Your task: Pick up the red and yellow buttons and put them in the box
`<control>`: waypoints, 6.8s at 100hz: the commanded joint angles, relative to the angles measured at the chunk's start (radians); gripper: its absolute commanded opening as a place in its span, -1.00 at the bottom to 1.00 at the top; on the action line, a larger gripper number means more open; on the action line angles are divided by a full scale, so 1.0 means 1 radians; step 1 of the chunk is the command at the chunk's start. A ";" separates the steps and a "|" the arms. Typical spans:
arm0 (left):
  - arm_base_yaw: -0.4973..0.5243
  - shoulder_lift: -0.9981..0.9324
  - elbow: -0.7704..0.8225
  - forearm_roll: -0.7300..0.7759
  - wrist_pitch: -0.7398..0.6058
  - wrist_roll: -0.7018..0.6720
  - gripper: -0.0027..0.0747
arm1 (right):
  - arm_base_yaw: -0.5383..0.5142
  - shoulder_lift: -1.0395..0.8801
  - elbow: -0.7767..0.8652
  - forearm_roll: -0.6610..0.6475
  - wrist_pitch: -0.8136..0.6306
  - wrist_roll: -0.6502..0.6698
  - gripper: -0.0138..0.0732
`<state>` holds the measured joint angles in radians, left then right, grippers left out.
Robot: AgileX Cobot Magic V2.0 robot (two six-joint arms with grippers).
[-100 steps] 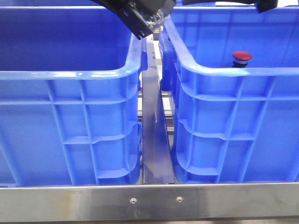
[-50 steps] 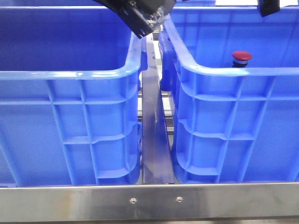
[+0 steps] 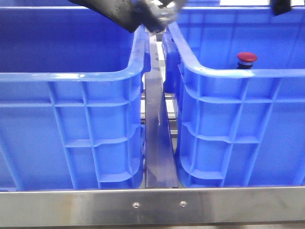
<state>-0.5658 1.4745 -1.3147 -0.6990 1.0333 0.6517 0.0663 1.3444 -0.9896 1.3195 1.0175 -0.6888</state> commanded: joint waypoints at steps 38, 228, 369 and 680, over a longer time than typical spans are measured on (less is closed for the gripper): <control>-0.009 -0.033 -0.027 -0.056 0.010 0.004 0.50 | -0.365 -0.032 -0.035 0.046 -0.036 -0.359 -0.29; -0.009 -0.033 -0.027 -0.060 0.008 0.004 0.50 | -0.180 0.359 -0.192 -0.153 -0.811 -0.535 0.43; 0.048 -0.078 -0.027 0.489 -0.217 -0.502 -0.98 | -0.185 -0.450 0.282 -0.162 -0.704 -0.535 -0.92; 0.575 -1.444 1.218 0.762 -1.033 -0.732 -0.98 | -0.115 -1.126 0.706 -0.244 -0.759 -0.539 -0.92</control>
<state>0.0101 0.0398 -0.1212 0.0311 0.1256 -0.0306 -0.0480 0.2131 -0.2595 1.0609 0.2899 -1.2190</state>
